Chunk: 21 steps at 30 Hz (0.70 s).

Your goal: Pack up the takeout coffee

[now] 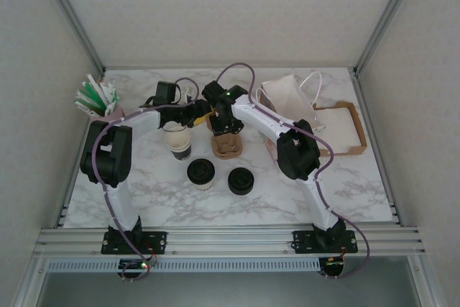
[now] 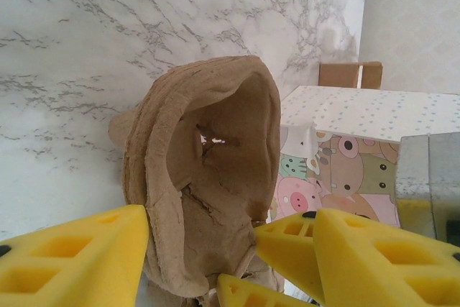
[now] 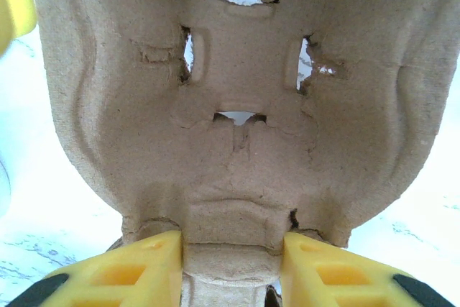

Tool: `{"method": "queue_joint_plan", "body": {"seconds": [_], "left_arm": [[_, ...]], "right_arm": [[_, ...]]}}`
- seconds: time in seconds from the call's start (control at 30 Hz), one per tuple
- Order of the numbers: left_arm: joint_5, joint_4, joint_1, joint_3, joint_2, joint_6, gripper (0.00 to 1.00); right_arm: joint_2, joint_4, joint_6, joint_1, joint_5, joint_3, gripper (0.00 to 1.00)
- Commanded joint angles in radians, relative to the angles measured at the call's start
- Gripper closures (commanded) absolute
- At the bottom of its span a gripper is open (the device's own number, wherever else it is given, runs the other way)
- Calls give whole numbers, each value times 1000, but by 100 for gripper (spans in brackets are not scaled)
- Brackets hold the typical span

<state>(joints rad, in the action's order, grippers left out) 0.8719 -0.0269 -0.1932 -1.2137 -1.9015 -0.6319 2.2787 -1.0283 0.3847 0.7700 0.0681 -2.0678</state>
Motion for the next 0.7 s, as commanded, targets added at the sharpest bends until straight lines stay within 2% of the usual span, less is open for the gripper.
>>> {"method": "queue_joint_plan", "body": {"seconds": [0.0, 0.67], "left_arm": [[30, 11, -9, -4, 12, 5, 37], [31, -13, -37, -3, 7, 9, 35]], "right_arm": [[-43, 2, 2, -4, -27, 5, 63], [-43, 5, 3, -5, -30, 2, 63]]}}
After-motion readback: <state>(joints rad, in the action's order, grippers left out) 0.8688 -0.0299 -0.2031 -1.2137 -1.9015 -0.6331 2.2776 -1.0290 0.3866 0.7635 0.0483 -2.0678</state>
